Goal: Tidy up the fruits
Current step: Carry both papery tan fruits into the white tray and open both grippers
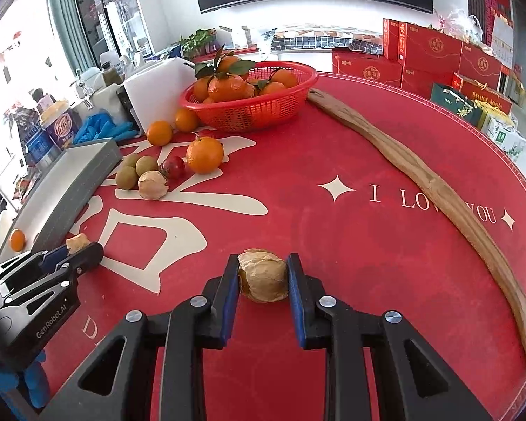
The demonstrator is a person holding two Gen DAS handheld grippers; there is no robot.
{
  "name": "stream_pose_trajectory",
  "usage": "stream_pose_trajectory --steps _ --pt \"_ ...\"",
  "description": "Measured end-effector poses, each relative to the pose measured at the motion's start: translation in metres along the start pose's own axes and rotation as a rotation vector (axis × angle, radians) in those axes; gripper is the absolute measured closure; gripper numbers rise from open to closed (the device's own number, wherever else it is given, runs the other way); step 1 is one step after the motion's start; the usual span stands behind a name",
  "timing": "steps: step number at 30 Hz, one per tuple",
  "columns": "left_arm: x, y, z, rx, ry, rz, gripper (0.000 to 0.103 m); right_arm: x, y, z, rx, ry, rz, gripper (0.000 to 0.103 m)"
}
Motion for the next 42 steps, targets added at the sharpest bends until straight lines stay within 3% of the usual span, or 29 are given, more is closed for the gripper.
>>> stream_pose_trajectory --steps 18,42 --pt "0.000 0.000 0.000 -0.001 0.000 0.001 0.076 0.001 0.018 0.003 0.095 0.013 -0.108 0.076" --pt "0.000 -0.001 0.000 -0.003 -0.001 0.003 0.076 0.001 0.018 0.004 0.098 0.013 -0.108 0.076"
Point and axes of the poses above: each gripper's, at about its wrist camera, not at the fingertips, and z roughly the way its jaws point, y to its left, x to its underside, the point moved 1 cm from there along z, roughly the way its jaws point, and after that the axes turned 10 degrees about -y, right-handed, at the moved point
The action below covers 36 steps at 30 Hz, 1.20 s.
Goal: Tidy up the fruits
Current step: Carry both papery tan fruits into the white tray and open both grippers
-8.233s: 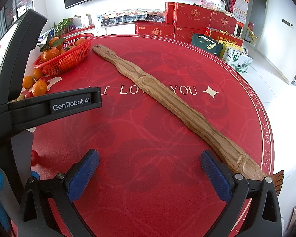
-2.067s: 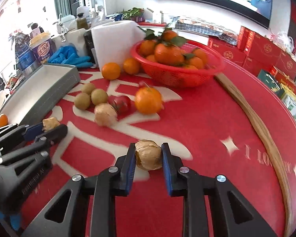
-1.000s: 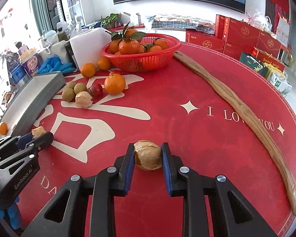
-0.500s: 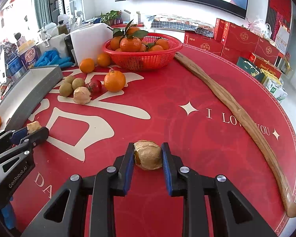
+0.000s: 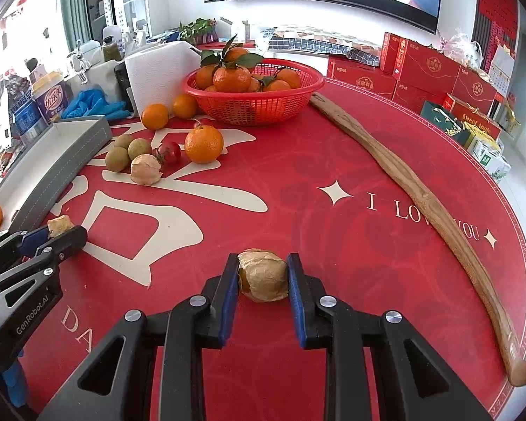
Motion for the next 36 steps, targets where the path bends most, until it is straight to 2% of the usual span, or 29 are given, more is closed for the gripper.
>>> stream_pose_trajectory --steps 13,18,22,28,36 --pt "0.000 0.002 0.000 0.014 0.001 -0.015 0.077 0.000 0.000 0.000 -0.004 -0.001 0.005 0.076" --pt "0.001 0.001 -0.007 0.032 -0.002 -0.012 0.077 0.000 -0.004 -0.002 -0.046 0.004 0.025 0.076" --pt "-0.008 0.000 -0.024 0.046 -0.051 -0.002 0.077 -0.001 -0.009 -0.005 -0.086 0.019 0.069 0.076" --pt "-0.022 0.016 -0.038 0.052 -0.083 -0.037 0.077 -0.008 -0.006 -0.011 -0.119 0.017 0.087 0.076" --pt "-0.030 0.050 -0.047 0.013 -0.112 -0.087 0.077 -0.019 0.007 -0.011 -0.164 0.028 0.098 0.076"
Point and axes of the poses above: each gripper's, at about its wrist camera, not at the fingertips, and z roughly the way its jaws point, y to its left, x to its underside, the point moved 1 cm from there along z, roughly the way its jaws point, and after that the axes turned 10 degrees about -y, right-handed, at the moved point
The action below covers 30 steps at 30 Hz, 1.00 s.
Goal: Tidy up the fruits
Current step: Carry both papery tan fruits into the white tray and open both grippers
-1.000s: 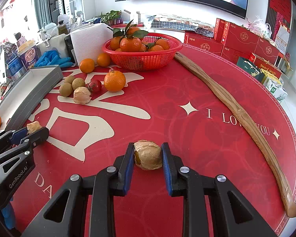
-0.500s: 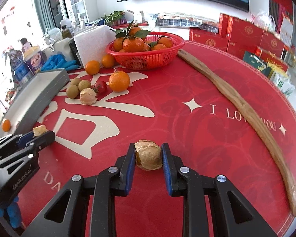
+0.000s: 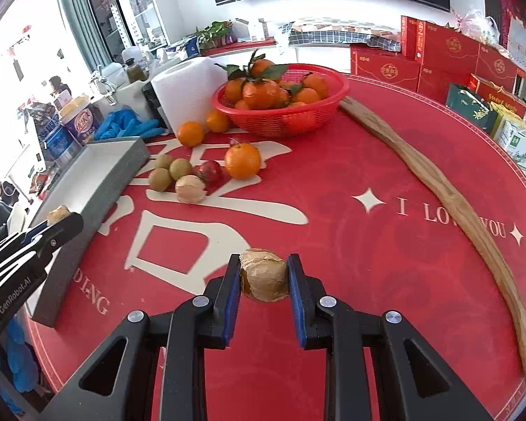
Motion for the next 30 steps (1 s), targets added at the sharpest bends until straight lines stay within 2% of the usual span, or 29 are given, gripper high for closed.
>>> stream_pose_trajectory --steps 9,17,23,25,30 --pt "-0.007 0.060 -0.003 -0.082 -0.033 -0.052 0.077 -0.016 0.038 0.006 -0.074 0.017 -0.024 0.076" --pt "0.004 0.127 0.016 -0.186 0.012 -0.128 0.077 -0.032 0.099 0.021 -0.164 0.035 -0.104 0.076" --pt "0.020 0.155 0.027 -0.233 0.052 -0.144 0.077 -0.039 0.151 0.039 -0.258 0.061 -0.150 0.076" --pt "0.024 0.159 0.027 -0.228 0.049 -0.145 0.077 -0.040 0.167 0.045 -0.280 0.070 -0.164 0.076" --pt "0.029 0.155 0.026 -0.238 0.046 -0.086 0.076 -0.035 0.205 0.063 -0.313 0.094 -0.215 0.076"
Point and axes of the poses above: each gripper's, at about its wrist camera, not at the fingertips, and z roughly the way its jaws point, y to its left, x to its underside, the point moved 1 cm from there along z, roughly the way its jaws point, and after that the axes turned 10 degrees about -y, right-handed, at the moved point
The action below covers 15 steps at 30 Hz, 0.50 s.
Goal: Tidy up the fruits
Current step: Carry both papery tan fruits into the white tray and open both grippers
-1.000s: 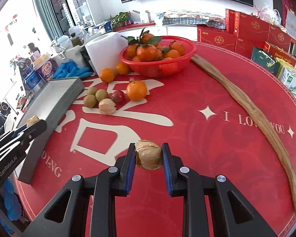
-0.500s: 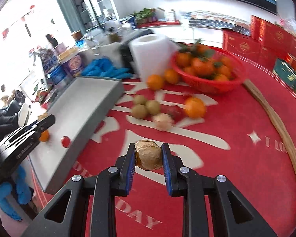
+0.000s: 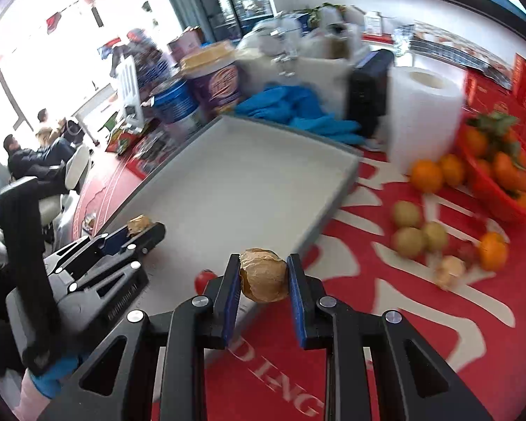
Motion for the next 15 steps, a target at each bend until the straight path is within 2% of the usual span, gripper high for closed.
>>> stream_pose_trajectory --steps 6,10,12,13,14,15 --pt "0.014 -0.013 -0.006 -0.008 -0.026 0.107 0.075 0.008 0.019 0.021 -0.011 0.045 -0.034 0.076" --pt "0.016 -0.019 -0.004 -0.031 -0.037 0.142 0.074 0.007 0.024 0.026 -0.005 0.047 -0.053 0.076" --pt "0.014 -0.020 -0.004 -0.017 -0.033 0.133 0.064 0.004 0.025 0.027 -0.004 0.044 -0.060 0.076" --pt "0.012 -0.020 -0.005 -0.004 -0.028 0.126 0.048 0.003 0.025 0.026 -0.006 0.046 -0.064 0.068" --pt "0.011 -0.020 -0.007 0.006 -0.033 0.110 0.033 0.002 0.025 0.025 -0.003 0.046 -0.068 0.055" --pt "0.010 -0.020 -0.009 0.004 -0.040 0.098 0.027 0.001 0.024 0.022 -0.009 0.033 -0.068 0.031"
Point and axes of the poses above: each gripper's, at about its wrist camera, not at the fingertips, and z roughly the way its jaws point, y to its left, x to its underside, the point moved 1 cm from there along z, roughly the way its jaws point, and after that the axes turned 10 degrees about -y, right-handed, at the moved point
